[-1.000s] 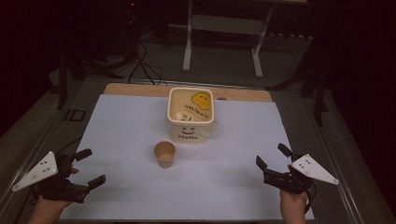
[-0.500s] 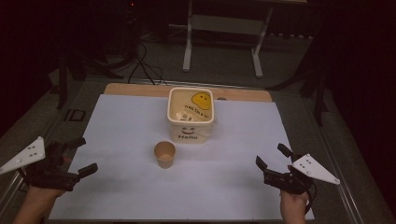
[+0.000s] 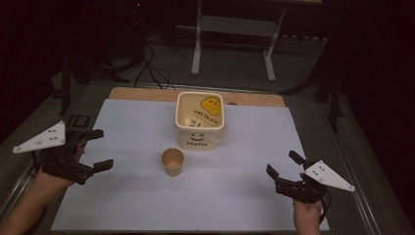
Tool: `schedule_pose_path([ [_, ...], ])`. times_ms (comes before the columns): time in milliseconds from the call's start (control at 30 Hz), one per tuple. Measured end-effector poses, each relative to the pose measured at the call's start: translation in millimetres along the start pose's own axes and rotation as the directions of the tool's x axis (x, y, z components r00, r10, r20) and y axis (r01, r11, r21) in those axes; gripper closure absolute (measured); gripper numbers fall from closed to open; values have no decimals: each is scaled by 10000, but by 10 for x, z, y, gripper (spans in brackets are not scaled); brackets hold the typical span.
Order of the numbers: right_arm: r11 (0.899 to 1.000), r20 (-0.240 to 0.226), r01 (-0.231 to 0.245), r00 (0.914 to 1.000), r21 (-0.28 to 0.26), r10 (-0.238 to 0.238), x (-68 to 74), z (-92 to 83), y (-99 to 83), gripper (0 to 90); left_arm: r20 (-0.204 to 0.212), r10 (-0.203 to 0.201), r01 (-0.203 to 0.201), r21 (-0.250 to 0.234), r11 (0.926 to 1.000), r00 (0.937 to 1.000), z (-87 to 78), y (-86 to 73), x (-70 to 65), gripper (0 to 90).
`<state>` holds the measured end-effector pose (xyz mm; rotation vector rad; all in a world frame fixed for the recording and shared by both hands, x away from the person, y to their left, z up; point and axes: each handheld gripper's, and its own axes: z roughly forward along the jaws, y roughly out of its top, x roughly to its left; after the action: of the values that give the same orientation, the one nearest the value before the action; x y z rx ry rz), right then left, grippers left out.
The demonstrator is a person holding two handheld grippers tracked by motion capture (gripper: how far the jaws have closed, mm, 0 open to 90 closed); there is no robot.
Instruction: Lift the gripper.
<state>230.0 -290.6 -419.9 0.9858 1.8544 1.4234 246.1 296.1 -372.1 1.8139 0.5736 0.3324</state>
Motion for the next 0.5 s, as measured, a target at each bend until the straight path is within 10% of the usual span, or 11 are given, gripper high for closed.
schedule_pose_path([
  [500, 10000, -160, 57, 9999, 55, -56, 14, 6, 6, 120, 918, 890, -993, 1148, 9884, 9918, 338, 316, -54, 12],
])
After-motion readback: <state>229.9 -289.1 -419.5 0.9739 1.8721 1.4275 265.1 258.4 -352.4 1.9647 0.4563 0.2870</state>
